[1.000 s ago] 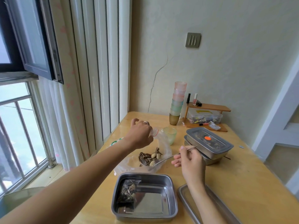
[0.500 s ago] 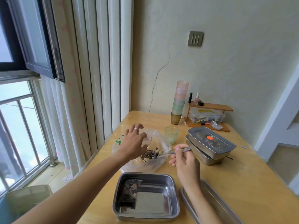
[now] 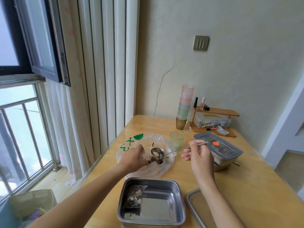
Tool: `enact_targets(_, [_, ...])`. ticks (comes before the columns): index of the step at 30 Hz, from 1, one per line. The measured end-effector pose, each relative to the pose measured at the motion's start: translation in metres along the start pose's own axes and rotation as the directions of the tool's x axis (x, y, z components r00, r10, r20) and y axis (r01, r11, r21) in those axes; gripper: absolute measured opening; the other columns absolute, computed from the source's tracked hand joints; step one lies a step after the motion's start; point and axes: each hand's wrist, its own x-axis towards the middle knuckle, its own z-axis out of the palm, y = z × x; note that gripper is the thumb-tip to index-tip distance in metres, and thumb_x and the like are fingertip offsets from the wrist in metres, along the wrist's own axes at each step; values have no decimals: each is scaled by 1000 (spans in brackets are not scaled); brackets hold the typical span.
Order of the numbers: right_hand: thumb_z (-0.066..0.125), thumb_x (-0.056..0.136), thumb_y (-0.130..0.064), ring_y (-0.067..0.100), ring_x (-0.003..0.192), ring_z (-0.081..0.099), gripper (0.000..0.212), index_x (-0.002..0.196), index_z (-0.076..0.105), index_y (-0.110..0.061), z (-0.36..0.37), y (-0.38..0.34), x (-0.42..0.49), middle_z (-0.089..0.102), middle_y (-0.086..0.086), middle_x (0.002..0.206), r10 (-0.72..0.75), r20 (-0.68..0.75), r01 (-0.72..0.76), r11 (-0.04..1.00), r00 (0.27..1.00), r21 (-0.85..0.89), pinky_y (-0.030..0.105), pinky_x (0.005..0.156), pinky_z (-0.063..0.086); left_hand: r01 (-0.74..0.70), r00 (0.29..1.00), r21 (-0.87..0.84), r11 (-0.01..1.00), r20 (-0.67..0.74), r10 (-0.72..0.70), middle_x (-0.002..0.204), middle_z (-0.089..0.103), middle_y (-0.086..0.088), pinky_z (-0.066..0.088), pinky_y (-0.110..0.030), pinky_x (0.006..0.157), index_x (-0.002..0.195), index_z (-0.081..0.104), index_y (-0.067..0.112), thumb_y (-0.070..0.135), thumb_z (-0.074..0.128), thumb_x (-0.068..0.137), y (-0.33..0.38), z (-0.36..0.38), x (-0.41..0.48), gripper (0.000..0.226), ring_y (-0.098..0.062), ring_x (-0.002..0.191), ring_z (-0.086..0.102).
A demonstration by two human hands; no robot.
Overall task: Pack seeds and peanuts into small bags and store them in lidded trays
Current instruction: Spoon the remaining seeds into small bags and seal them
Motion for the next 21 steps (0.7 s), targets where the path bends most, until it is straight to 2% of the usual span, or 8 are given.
enact_targets(4, [50, 107, -18, 23, 61, 71, 21, 89, 62, -18, -1, -16, 5, 71, 4, 69, -49, 40, 48, 999, 998, 19, 43, 68, 58, 80, 997, -143, 986, 24, -78, 102, 68, -5, 54, -35, 69, 116, 54, 12, 31, 76, 85, 7, 0, 4, 43, -21, 83, 64])
enact_targets(7, [50, 107, -18, 22, 60, 71, 20, 92, 63, -17, 1, -25, 2, 70, 5, 69, -98, 95, 100, 995, 991, -14, 40, 64, 56, 86, 995, -282, 956, 73, -68, 94, 65, 0, 47, -20, 56, 112, 55, 13, 30, 83, 80, 13, -1, 5, 46, -10, 72, 58])
enact_targets(9, [50, 107, -20, 17, 60, 70, 19, 92, 62, -18, 1, -29, -1, 69, 4, 70, -179, 123, 189, 978, 976, -83, 37, 63, 55, 103, 988, -371, 923, 146, -52, 97, 65, 0, 48, -19, 61, 114, 54, 15, 30, 88, 77, 15, -2, 5, 53, -11, 77, 60])
enact_targets(12, [49, 108, -20, 10, 61, 69, 18, 95, 61, -19, 0, -36, -4, 68, 0, 70, -290, 183, 318, 936, 939, -151, 32, 63, 55, 141, 979, -422, 895, 196, -62, 102, 67, -3, 57, -34, 76, 115, 53, 15, 31, 90, 75, 16, -3, 6, 57, -20, 89, 66])
enact_targets(15, [48, 108, -19, 9, 65, 67, 15, 98, 60, -18, 0, -46, -9, 64, -6, 72, -436, 324, 509, 839, 840, -190, 25, 62, 50, 143, 984, -435, 889, 157, -81, 99, 66, -2, 51, -25, 67, 115, 54, 14, 32, 87, 80, 17, -2, 6, 52, -14, 81, 62])
enact_targets(17, [49, 107, -17, 6, 69, 60, 12, 101, 59, -19, 1, -51, -12, 59, -13, 80, -510, 436, 630, 753, 742, -190, 17, 64, 43, 166, 984, -497, 852, 139, -110, 104, 66, -6, 50, -26, 71, 116, 54, 13, 33, 87, 80, 17, 0, 6, 52, -15, 84, 61])
enact_targets(19, [51, 107, -15, 3, 73, 53, 11, 104, 60, -20, 2, -54, -16, 55, -17, 86, -527, 501, 678, 712, 687, -182, 12, 67, 37, 185, 983, -557, 810, 112, -148, 105, 64, -7, 50, -28, 73, 114, 53, 13, 31, 86, 81, 17, 2, 6, 50, -16, 85, 59])
enact_targets(21, [51, 107, -18, 4, 79, 54, 12, 109, 62, -22, 3, -54, -18, 57, -15, 96, -520, 530, 687, 705, 669, -176, 14, 71, 40, 192, 981, -589, 785, 88, -173, 100, 61, -5, 48, -26, 70, 111, 53, 12, 29, 85, 82, 16, 4, 5, 46, -14, 82, 56])
